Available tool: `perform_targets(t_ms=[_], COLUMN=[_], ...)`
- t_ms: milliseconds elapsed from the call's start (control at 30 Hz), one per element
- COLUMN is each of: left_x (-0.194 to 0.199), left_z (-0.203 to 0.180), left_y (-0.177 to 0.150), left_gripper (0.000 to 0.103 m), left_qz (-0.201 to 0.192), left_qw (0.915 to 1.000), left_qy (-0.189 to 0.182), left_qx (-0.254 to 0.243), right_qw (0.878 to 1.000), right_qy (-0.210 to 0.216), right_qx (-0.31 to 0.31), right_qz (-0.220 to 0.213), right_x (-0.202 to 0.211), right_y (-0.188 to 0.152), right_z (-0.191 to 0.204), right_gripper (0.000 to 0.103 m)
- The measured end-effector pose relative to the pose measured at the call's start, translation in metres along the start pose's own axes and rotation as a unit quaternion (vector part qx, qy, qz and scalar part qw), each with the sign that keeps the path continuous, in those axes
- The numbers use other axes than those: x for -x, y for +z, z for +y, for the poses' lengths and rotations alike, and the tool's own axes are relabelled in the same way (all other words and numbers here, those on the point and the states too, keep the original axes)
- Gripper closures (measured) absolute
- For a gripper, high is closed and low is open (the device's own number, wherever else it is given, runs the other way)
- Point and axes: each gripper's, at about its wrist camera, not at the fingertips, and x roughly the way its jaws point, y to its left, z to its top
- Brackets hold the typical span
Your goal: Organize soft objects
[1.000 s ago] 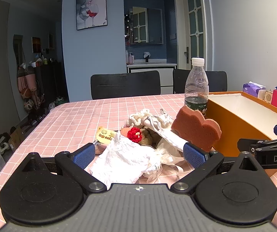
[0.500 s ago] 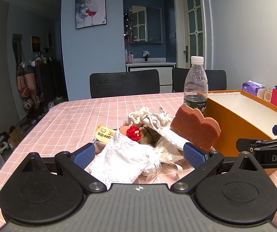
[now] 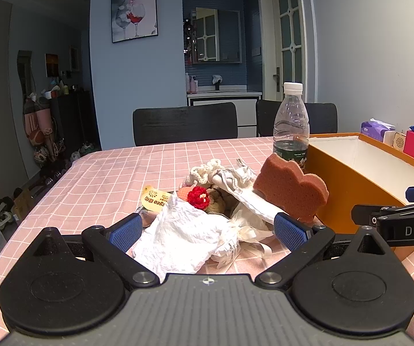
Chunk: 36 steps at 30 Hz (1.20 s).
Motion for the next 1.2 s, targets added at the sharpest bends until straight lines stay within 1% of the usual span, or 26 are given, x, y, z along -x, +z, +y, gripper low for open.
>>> perform_targets(t_ms=[300,1100,1200], left_x=[-0.0009,-0.0008,-0.0030], left_z=[-0.0090,-0.0074,-0.0055], left_y=[-0.0069,-0.0019,-0.0019], left_gripper=[0.000,0.000,0.000], left_qz=[0.001,0.006,0.011], left_qw=[1.0000,0.9999,0.9999], left_qy=[-0.006,-0.007,-0.006], left_qx=[-0.007,-0.005,-0.007], right_qw=[1.000,1.000,1.000], right_qy=[0.000,-0.005,0.001], right_qx=[-0.002,0.002,0.006], right_qz=[0.001,0.002,-0.005], right_x=[-0.0008,-0.0021,-0.0012], right_y=[0.0002,0.0013,0.0018], right_z=[-0.0011,-0.0007,0.0005], right_gripper=[0.003,0.003,0.003])
